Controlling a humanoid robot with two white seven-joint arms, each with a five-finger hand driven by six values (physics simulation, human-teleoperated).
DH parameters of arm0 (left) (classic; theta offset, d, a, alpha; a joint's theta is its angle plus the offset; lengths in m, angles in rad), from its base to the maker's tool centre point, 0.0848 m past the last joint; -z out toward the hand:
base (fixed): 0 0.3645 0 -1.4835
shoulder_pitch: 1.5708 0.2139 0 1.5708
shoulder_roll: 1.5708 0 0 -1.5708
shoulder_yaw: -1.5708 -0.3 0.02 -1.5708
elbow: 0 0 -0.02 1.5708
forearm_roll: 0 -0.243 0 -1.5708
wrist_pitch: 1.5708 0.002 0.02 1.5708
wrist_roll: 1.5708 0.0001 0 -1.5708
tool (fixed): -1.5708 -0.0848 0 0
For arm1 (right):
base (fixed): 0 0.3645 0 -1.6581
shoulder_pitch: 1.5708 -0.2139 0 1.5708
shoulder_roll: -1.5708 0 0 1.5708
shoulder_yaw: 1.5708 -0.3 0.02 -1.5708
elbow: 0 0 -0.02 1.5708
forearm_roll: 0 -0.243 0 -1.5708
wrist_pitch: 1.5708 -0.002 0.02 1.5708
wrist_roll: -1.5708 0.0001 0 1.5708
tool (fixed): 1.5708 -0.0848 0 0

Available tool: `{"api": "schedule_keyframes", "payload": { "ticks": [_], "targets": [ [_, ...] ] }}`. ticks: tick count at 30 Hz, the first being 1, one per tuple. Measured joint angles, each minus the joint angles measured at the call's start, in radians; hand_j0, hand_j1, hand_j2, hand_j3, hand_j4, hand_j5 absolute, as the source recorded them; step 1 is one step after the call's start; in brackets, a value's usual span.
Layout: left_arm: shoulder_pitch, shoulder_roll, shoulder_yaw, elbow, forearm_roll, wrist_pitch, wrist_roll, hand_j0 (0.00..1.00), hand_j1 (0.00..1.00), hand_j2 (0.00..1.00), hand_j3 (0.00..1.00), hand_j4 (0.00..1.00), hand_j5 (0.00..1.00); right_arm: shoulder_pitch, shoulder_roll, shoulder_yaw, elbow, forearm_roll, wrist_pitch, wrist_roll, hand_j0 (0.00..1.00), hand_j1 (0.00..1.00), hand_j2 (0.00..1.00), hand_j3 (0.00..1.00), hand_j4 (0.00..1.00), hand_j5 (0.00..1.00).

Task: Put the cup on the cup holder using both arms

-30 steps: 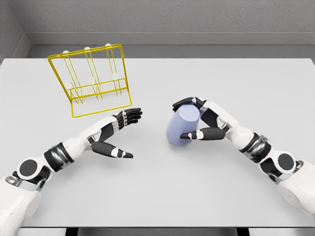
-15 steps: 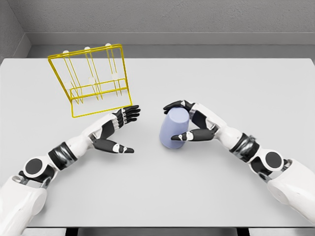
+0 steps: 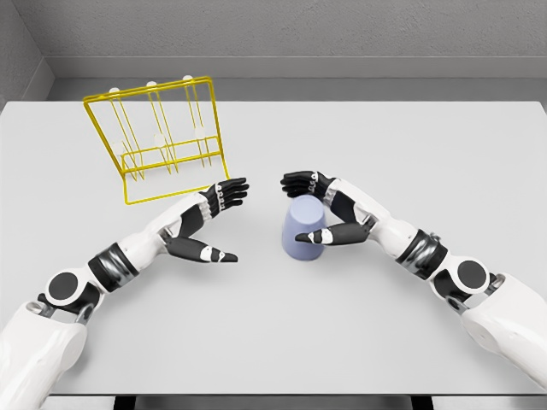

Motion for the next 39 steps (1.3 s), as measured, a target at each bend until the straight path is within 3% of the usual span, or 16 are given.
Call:
{"api": "schedule_keyframes", "payload": {
  "ticks": [4,11,17,23,25,32,39],
  "targets": [
    [0.000,0.000,0.000,0.000,0.000,0.000,0.000,1.00,1.00,1.00,1.00,1.00,1.00,-0.005,-0.002,-0.002,-0.001,0.000,0.000,0.000,1.00,1.00,1.00,1.00,1.00,1.00],
    [0.000,-0.001,0.000,0.000,0.000,-0.001,0.000,1.00,1.00,1.00,1.00,1.00,1.00,-0.038,-0.050,-0.006,0.001,0.018,-0.003,0.000,1.00,1.00,1.00,1.00,1.00,1.00],
    [-0.025,-0.037,-0.004,0.004,-0.016,0.001,0.000,1.00,1.00,1.00,1.00,1.00,1.00,-0.060,-0.202,-0.006,-0.003,0.033,-0.013,0.000,1.00,1.00,1.00,1.00,1.00,1.00],
    [-0.063,-0.114,-0.011,0.031,-0.065,0.004,0.000,1.00,1.00,1.00,1.00,1.00,1.00,-0.150,-0.403,-0.036,-0.009,0.038,-0.126,0.000,1.00,1.00,1.00,1.00,1.00,1.00],
    [-0.069,-0.139,-0.011,0.053,-0.089,0.005,0.000,1.00,1.00,1.00,1.00,1.00,1.00,-0.130,-0.457,-0.039,-0.010,0.043,-0.139,0.002,1.00,1.00,1.00,1.00,1.00,1.00],
    [-0.074,-0.178,-0.012,0.098,-0.118,0.004,0.000,1.00,1.00,1.00,1.00,1.00,1.00,-0.135,-0.531,-0.042,-0.003,0.130,-0.151,0.006,1.00,1.00,1.00,1.00,1.00,1.00],
    [-0.083,-0.190,-0.011,0.126,-0.121,0.005,0.000,1.00,1.00,1.00,1.00,1.00,1.00,-0.195,-0.538,-0.050,-0.002,0.377,-0.153,0.000,1.00,1.00,1.00,1.00,1.00,1.00]
  ]
}}
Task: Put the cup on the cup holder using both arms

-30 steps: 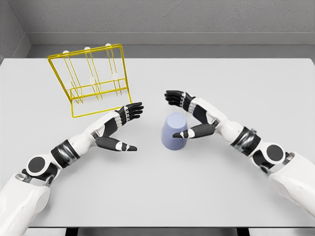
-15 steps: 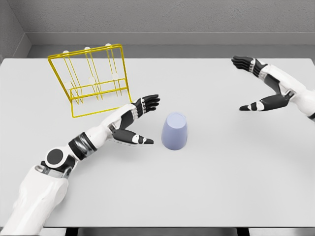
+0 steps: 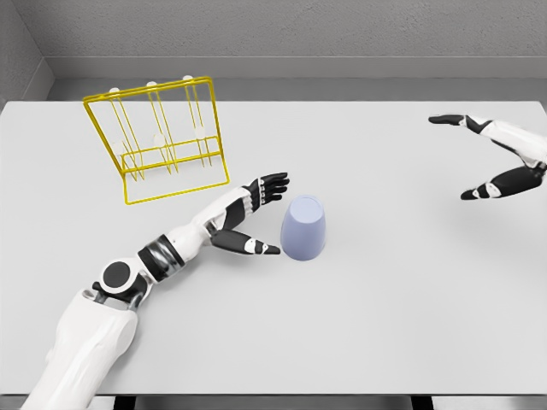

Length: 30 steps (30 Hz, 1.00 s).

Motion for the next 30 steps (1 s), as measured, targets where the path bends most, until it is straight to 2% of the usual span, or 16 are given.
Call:
{"api": "schedule_keyframes", "payload": {
  "ticks": [3,7,18,30],
  "targets": [
    [-0.006,-0.006,0.000,0.012,-0.002,0.001,0.000,1.00,1.00,1.00,1.00,1.00,1.00,0.002,0.002,0.000,0.000,0.046,0.000,0.000,1.00,1.00,1.00,1.00,1.00,1.00],
    [-0.005,-0.013,0.000,0.016,-0.043,0.001,0.000,1.00,1.00,1.00,1.00,1.00,1.00,0.000,0.004,0.000,-0.003,0.067,0.000,-0.001,1.00,1.00,1.00,1.00,1.00,1.00],
    [-0.005,-0.047,-0.003,0.016,-0.064,-0.003,0.000,1.00,1.00,1.00,1.00,1.00,1.00,0.003,0.032,-0.022,-0.001,0.076,0.000,0.007,1.00,1.00,1.00,1.00,1.00,1.00],
    [-0.006,-0.076,-0.015,0.019,-0.067,-0.001,0.000,1.00,1.00,1.00,1.00,1.00,1.00,0.000,0.034,-0.023,0.000,0.076,0.000,0.008,1.00,1.00,1.00,1.00,1.00,1.00]
  ]
}}
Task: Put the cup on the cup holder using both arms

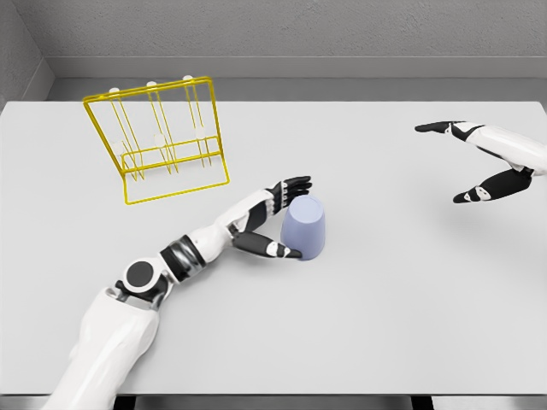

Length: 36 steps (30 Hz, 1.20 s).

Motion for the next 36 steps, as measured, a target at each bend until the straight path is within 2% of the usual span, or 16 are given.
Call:
{"api": "schedule_keyframes", "payload": {
  "ticks": [16,19,24,32,35,36],
  "targets": [
    [-0.011,-0.016,-0.020,0.002,0.000,0.002,0.000,0.99,0.99,0.99,0.99,0.99,0.99,0.000,0.000,0.000,0.000,0.000,0.000,0.000,1.00,1.00,1.00,1.00,1.00,1.00],
    [-0.012,-0.016,-0.021,0.006,0.000,0.002,0.000,0.82,0.82,0.82,0.82,0.82,0.82,0.000,-0.001,0.000,0.001,0.000,0.000,0.000,1.00,1.00,1.00,1.00,1.00,1.00],
    [-0.012,-0.017,-0.022,0.007,0.001,0.002,0.000,0.67,0.67,0.67,0.67,0.67,0.67,0.000,-0.001,0.000,0.001,0.000,0.000,0.000,1.00,1.00,1.00,1.00,1.00,1.00],
    [-0.011,-0.016,-0.022,0.004,0.001,-0.002,0.000,0.60,0.60,0.60,0.60,0.60,0.60,0.000,-0.001,0.000,0.001,0.000,0.000,0.000,1.00,1.00,1.00,1.00,1.00,1.00],
    [-0.011,-0.016,-0.022,0.005,0.002,-0.003,0.000,0.51,0.51,0.51,0.51,0.51,0.51,0.000,-0.002,-0.001,0.001,0.000,0.000,0.000,1.00,1.00,1.00,1.00,1.00,1.00],
    [-0.011,-0.016,-0.022,0.005,0.002,-0.003,0.000,0.51,0.51,0.51,0.51,0.51,0.51,0.000,-0.002,-0.001,0.001,0.000,0.000,0.000,1.00,1.00,1.00,1.00,1.00,1.00]
  ]
}}
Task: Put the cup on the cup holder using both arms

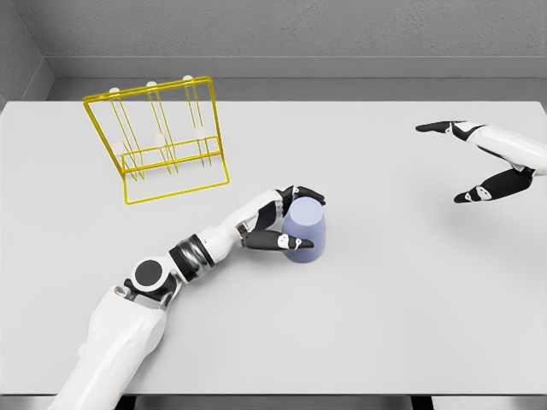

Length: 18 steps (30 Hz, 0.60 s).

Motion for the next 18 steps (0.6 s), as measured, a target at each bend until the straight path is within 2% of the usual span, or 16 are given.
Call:
{"api": "schedule_keyframes", "payload": {
  "ticks": [4,5,18],
  "targets": [
    [0.000,0.000,0.001,0.000,0.001,0.000,0.000,0.46,0.46,0.46,0.46,0.46,0.46,0.000,-0.001,-0.001,0.000,0.000,0.000,0.000,1.00,1.00,1.00,1.00,1.00,1.00],
    [0.000,0.000,0.001,0.000,0.001,0.000,0.000,0.43,0.43,0.43,0.43,0.43,0.43,-0.002,-0.001,-0.001,0.000,0.000,0.000,0.000,1.00,1.00,1.00,1.00,1.00,1.00],
    [0.005,0.005,0.005,-0.018,0.007,-0.003,-0.001,0.41,0.41,0.41,0.41,0.41,0.41,-0.002,-0.002,-0.007,0.000,0.000,0.000,0.000,1.00,1.00,1.00,1.00,1.00,1.00]
  ]
}}
